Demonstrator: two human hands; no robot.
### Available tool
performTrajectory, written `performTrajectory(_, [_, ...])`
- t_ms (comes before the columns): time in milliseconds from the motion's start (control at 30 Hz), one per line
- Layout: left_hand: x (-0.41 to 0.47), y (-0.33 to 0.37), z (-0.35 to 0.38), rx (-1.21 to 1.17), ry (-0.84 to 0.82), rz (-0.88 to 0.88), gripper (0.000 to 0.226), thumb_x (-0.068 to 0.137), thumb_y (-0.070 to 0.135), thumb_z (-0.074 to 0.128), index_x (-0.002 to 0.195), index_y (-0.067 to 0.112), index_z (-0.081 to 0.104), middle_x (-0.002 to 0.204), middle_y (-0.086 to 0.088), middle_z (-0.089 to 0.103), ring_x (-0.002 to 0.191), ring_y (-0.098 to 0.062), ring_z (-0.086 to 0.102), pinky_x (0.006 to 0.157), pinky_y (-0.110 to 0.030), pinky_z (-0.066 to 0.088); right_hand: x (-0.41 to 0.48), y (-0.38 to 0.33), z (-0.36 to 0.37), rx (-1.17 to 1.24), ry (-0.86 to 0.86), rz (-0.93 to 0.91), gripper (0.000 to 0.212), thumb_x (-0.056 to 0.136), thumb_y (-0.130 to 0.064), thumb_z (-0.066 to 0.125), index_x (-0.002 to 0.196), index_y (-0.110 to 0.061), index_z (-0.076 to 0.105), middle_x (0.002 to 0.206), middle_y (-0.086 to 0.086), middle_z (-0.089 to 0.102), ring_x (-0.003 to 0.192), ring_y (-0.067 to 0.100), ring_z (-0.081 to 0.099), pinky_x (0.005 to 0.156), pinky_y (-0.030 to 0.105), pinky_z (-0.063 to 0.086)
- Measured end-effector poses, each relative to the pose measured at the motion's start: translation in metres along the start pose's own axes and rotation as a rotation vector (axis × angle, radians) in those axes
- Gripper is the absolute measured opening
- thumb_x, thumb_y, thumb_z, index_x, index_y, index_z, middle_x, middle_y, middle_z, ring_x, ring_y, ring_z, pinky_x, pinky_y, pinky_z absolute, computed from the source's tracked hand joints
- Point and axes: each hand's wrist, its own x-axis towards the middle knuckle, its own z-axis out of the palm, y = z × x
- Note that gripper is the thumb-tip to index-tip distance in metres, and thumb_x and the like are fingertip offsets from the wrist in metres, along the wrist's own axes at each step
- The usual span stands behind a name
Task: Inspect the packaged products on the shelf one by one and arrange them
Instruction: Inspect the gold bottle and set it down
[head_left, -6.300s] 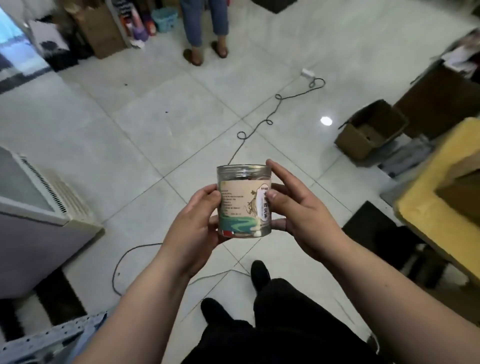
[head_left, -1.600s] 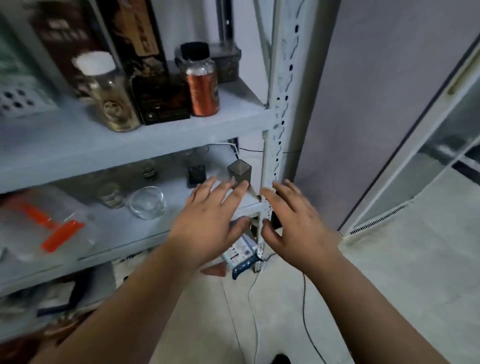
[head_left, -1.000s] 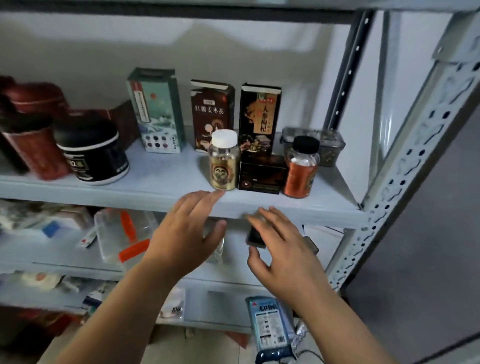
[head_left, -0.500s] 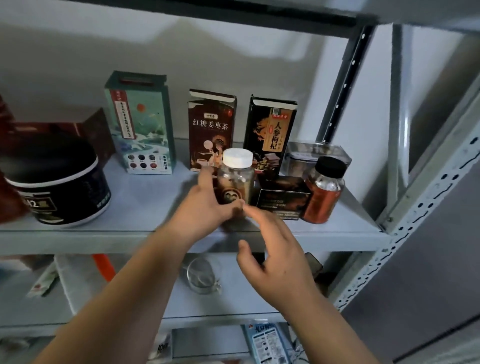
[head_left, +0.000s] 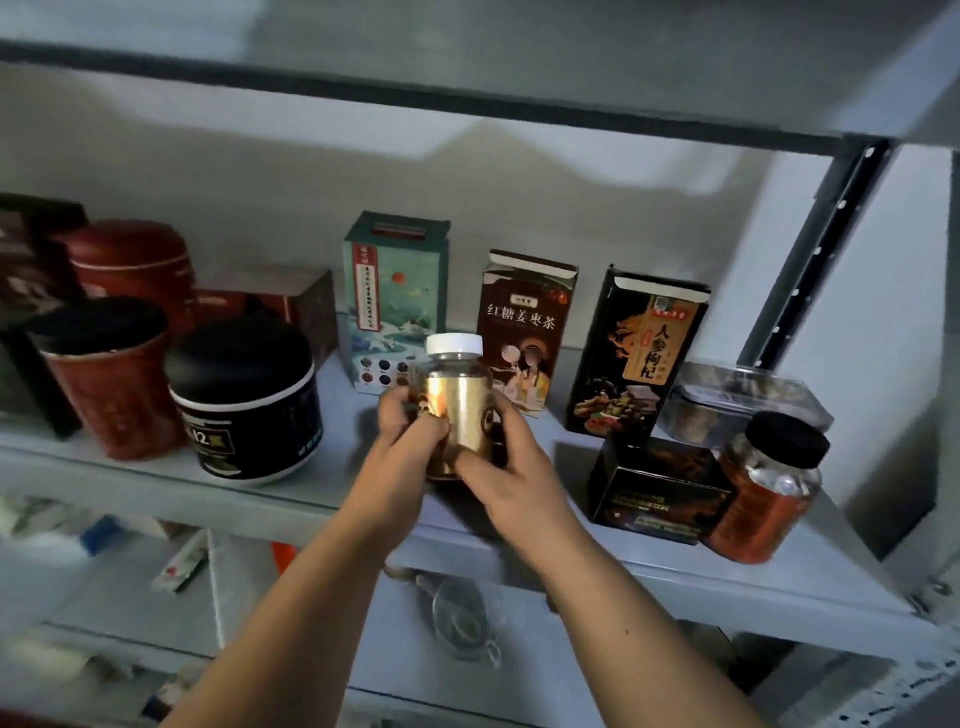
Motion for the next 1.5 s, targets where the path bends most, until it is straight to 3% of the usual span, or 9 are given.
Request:
performTrajectory(167, [0.001,0.003,0.004,-0.023,-0.044,-0.060,0.035,0.077,0.020,0.054,0.103,0.030,0.076,0.113,-0.021,0.071,0.108,-0.040,0.068,0.092,-0.058,0.056,-0.002,0.007,-0.010,0.037,0.033,0.027,0.074,0.086,-0.028,0.082,0.141,-0.056,0.043,0.108,-0.022,0.069,0.098,-0.007,0.068,0.089,0.017,0.055])
performTrajectory(300, [0.003,0.003,0.005,-0.106,-0.005,-0.148,0.040,0.100,0.007,0.033,0.125,0.010,0.064,0.109,-0.024,0.074,0.100,-0.039,0.072,0.081,-0.049,0.062,-0.007,0.006,-0.015,0.016,0.006,0.010,0.078,0.087,-0.022,0.079,0.145,-0.054,0.039,0.094,-0.029,0.070,0.091,-0.012,0.065,0.076,0.005,0.047])
performTrajectory(533, [0.003,0.001,0.004,-0.106,-0.013,-0.124,0.057,0.085,0.034,0.059,0.131,0.000,0.058,0.117,-0.032,0.068,0.114,-0.051,0.064,0.105,-0.062,0.047,-0.003,0.015,-0.016,0.048,0.022,-0.039,0.083,0.081,-0.019,0.085,0.144,-0.054,0.044,0.102,-0.018,0.072,0.095,-0.005,0.069,0.085,0.016,0.054])
performTrajectory(767, [0.006,-0.002,0.003,-0.147,-0.005,-0.143,0.051,0.096,0.034,0.046,0.133,0.001,0.058,0.117,-0.031,0.069,0.110,-0.046,0.067,0.092,-0.049,0.057,0.000,0.023,-0.013,0.041,0.048,-0.065,0.085,0.078,-0.026,0.090,0.139,-0.062,0.043,0.119,-0.009,0.065,0.103,-0.004,0.067,0.094,0.026,0.056])
performTrajectory(900, [0.008,-0.004,-0.001,-0.142,-0.067,-0.127,0.043,0.105,0.028,0.034,0.131,0.005,0.059,0.112,-0.027,0.072,0.097,-0.035,0.073,0.082,-0.043,0.061,0.001,0.025,-0.013,0.061,0.052,-0.081,0.073,0.083,-0.024,0.085,0.140,-0.050,0.048,0.102,-0.019,0.069,0.098,-0.002,0.068,0.089,0.025,0.056])
performTrajectory(1033, [0.008,-0.003,-0.004,-0.125,-0.084,-0.097,0.054,0.089,0.034,0.059,0.133,0.003,0.059,0.120,-0.029,0.068,0.105,-0.039,0.070,0.083,-0.047,0.061,0.007,0.029,-0.011,0.122,0.079,-0.066,0.041,0.099,-0.019,0.066,0.129,-0.044,0.054,0.108,-0.023,0.072,0.104,0.000,0.068,0.097,0.031,0.054])
performTrajectory(1167, [0.007,-0.004,-0.005,-0.120,-0.112,-0.079,0.060,0.090,0.037,0.061,0.136,0.000,0.056,0.125,-0.030,0.066,0.114,-0.045,0.065,0.097,-0.056,0.054,0.003,0.024,-0.014,0.052,0.029,-0.088,0.038,0.102,-0.032,0.061,0.135,-0.049,0.052,0.112,-0.041,0.065,0.108,-0.019,0.058,0.087,0.005,0.044])
performTrajectory(1333, [0.010,-0.005,-0.005,-0.187,-0.081,-0.087,0.056,0.095,0.045,0.057,0.136,0.007,0.056,0.129,-0.027,0.065,0.118,-0.042,0.065,0.097,-0.059,0.054,0.005,0.030,-0.011,-0.023,0.041,-0.106,0.056,0.095,-0.054,0.064,0.147,-0.054,0.042,0.144,-0.021,0.056,0.132,-0.004,0.051,0.113,0.030,0.043])
performTrajectory(1500, [0.011,-0.004,-0.006,-0.202,-0.070,-0.084,0.035,0.106,0.017,0.041,0.135,0.004,0.056,0.125,-0.029,0.065,0.109,-0.039,0.066,0.081,-0.051,0.061,0.008,0.025,-0.011,0.040,0.078,-0.080,0.047,0.107,-0.026,0.054,0.130,-0.067,0.046,0.112,-0.059,0.045,0.109,-0.037,0.040,0.099,0.005,0.037])
